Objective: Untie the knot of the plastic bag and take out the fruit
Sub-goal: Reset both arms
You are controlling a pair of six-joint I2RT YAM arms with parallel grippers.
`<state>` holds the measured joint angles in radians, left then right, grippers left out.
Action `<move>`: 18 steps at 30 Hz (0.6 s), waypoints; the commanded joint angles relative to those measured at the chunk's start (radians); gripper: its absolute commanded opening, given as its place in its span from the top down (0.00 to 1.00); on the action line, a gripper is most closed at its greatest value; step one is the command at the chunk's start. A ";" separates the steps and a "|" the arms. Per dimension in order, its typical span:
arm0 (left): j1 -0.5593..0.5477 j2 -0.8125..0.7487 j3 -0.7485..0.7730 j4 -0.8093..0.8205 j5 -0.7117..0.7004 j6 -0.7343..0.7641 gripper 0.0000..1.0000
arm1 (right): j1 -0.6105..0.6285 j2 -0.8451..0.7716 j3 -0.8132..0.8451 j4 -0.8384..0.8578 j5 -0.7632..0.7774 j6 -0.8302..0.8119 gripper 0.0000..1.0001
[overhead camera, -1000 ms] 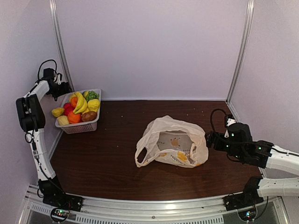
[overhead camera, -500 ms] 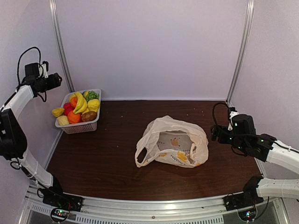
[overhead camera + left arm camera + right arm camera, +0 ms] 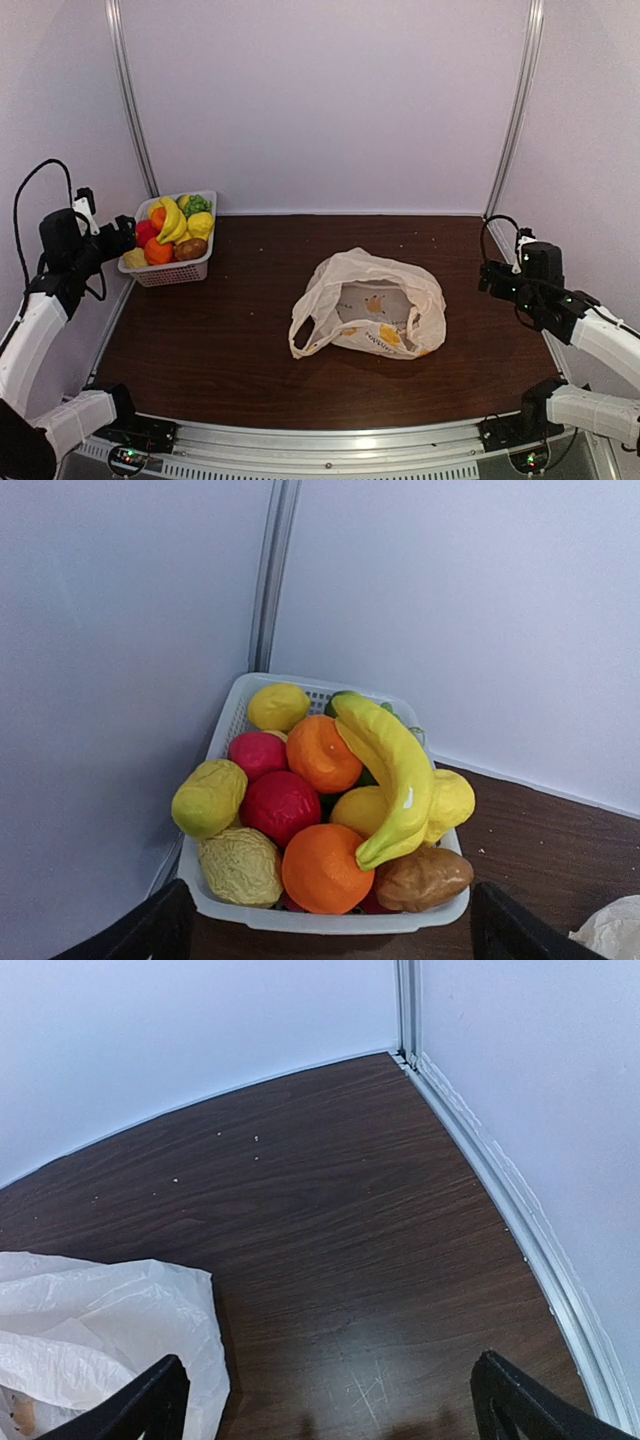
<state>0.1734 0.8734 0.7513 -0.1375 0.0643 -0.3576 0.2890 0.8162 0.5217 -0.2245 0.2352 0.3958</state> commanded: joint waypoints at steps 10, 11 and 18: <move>-0.105 -0.405 -0.575 0.418 -0.139 -0.030 0.02 | -0.037 -0.278 -0.269 0.337 0.160 -0.128 0.00; -0.104 -0.413 -0.610 0.445 -0.137 -0.028 0.03 | -0.037 -0.303 -0.290 0.367 0.163 -0.139 0.00; -0.105 -0.461 -0.683 0.498 -0.122 0.017 0.02 | -0.037 -0.399 -0.358 0.403 0.161 -0.160 0.00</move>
<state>0.0746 0.4377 0.0715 0.2237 -0.0528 -0.3752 0.2573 0.4458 0.1864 0.1276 0.3721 0.2623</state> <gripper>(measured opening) 0.976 0.997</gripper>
